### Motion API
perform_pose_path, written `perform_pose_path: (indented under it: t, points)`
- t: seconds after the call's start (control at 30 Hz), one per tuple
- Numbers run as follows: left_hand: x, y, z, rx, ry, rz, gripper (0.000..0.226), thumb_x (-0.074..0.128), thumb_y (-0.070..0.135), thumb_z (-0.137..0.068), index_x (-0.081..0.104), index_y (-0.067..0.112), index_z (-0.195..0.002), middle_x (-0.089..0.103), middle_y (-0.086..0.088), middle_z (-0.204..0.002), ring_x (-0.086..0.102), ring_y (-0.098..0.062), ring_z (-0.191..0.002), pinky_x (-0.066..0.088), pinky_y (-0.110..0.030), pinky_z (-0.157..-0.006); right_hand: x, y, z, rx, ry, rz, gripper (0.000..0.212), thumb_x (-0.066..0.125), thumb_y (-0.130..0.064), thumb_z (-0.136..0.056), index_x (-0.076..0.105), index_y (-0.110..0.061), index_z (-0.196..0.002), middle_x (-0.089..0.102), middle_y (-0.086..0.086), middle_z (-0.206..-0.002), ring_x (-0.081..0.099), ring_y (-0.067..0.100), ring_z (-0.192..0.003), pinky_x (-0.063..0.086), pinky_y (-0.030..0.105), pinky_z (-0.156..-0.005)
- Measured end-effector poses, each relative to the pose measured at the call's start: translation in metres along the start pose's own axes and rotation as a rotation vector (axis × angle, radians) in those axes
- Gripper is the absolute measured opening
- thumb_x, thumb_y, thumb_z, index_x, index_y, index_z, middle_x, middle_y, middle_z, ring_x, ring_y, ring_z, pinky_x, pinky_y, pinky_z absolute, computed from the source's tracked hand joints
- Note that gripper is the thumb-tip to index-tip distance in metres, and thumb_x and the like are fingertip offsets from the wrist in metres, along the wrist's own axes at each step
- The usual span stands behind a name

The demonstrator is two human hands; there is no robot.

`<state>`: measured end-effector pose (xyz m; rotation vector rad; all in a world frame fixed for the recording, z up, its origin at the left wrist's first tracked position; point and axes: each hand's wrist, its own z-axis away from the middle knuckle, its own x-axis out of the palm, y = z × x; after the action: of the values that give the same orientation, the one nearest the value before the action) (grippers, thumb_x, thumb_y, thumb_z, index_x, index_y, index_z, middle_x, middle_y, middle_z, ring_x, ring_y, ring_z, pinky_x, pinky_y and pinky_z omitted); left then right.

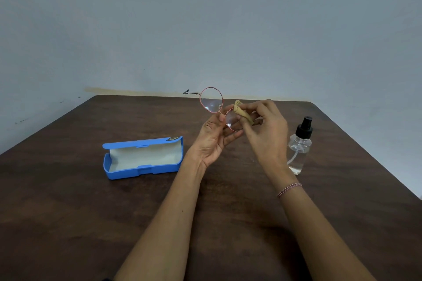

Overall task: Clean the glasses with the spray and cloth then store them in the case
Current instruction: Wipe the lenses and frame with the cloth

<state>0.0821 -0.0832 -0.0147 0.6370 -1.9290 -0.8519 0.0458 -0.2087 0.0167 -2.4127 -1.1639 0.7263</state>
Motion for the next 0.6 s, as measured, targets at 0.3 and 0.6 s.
perform_pose_path:
  t: [0.3, 0.6]
  points:
    - [-0.0032, 0.0056, 0.0002, 0.048, 0.015, 0.049, 0.051, 0.088, 0.049, -0.048, 0.075, 0.03, -0.093, 0.073, 0.002, -0.094, 0.07, -0.01, -0.079, 0.058, -0.024, -0.059, -0.0006, -0.0066, 0.0027, -0.188, -0.143, 0.124, 0.016, 0.074, -0.013, -0.076, 0.069, -0.011, -0.091, 0.063, 0.001, -0.091, 0.056, 0.021, -0.087, 0.049, 0.032, -0.065]
    - [-0.0007, 0.0077, 0.0022, 0.05, 0.072, 0.056, 0.034, 0.051, 0.029, -0.082, 0.056, 0.021, -0.115, 0.073, 0.0, -0.098, 0.07, -0.011, -0.079, 0.056, -0.021, -0.056, 0.0022, -0.0061, 0.0036, -0.331, -0.296, 0.13, 0.022, 0.075, -0.004, -0.071, 0.067, -0.012, -0.09, 0.06, 0.001, -0.093, 0.052, 0.02, -0.091, 0.049, 0.032, -0.067]
